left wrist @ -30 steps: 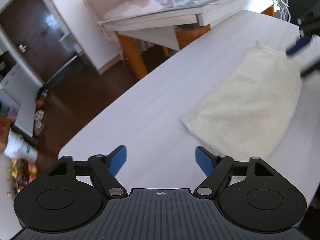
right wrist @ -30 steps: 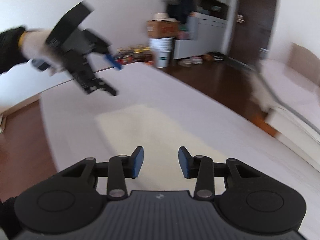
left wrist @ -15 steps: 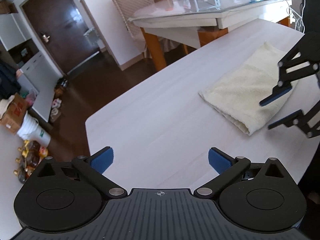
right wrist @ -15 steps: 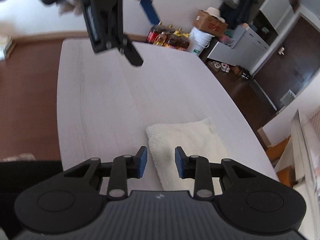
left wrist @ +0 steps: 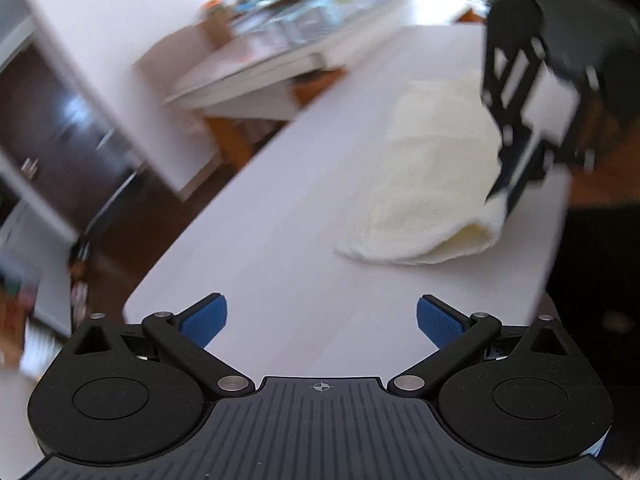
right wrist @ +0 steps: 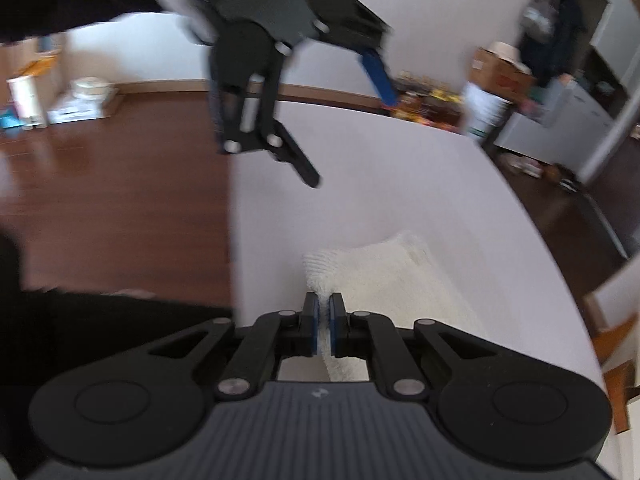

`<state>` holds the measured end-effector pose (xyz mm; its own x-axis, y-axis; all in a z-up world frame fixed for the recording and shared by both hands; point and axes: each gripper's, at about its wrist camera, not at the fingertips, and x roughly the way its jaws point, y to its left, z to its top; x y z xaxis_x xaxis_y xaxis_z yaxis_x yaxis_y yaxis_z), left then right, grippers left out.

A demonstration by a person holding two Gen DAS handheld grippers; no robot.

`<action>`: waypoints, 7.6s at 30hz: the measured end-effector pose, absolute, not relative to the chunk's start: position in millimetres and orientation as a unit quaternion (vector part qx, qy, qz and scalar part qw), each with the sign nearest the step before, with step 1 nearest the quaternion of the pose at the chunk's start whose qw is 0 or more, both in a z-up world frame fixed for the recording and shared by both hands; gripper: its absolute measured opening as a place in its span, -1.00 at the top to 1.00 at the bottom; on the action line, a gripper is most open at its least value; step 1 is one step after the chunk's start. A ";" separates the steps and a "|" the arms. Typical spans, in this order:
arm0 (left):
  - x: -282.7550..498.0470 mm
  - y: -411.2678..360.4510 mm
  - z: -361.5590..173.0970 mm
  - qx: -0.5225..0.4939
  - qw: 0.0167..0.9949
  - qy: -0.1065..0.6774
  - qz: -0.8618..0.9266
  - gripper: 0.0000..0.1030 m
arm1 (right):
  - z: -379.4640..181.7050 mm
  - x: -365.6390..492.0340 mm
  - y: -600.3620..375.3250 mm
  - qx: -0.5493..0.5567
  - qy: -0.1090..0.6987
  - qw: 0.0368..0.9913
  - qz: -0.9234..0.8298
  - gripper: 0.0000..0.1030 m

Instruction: Fold towel

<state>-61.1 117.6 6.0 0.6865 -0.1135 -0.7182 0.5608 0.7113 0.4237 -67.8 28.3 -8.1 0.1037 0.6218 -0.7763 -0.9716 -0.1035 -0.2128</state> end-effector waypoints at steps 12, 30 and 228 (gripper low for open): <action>-90.1 62.8 -14.5 0.380 0.810 0.316 -0.315 -1.00 | -18.3 -104.8 -37.4 -0.398 0.212 0.689 0.568 0.48; -91.6 77.9 -11.5 0.338 0.817 0.316 -0.345 -1.00 | -102.2 -164.6 18.7 -0.585 0.018 0.685 0.434 0.14; 100.5 -41.3 -25.0 0.401 0.730 0.271 -0.483 0.27 | 69.3 49.2 -193.3 -0.046 0.284 0.768 0.573 0.31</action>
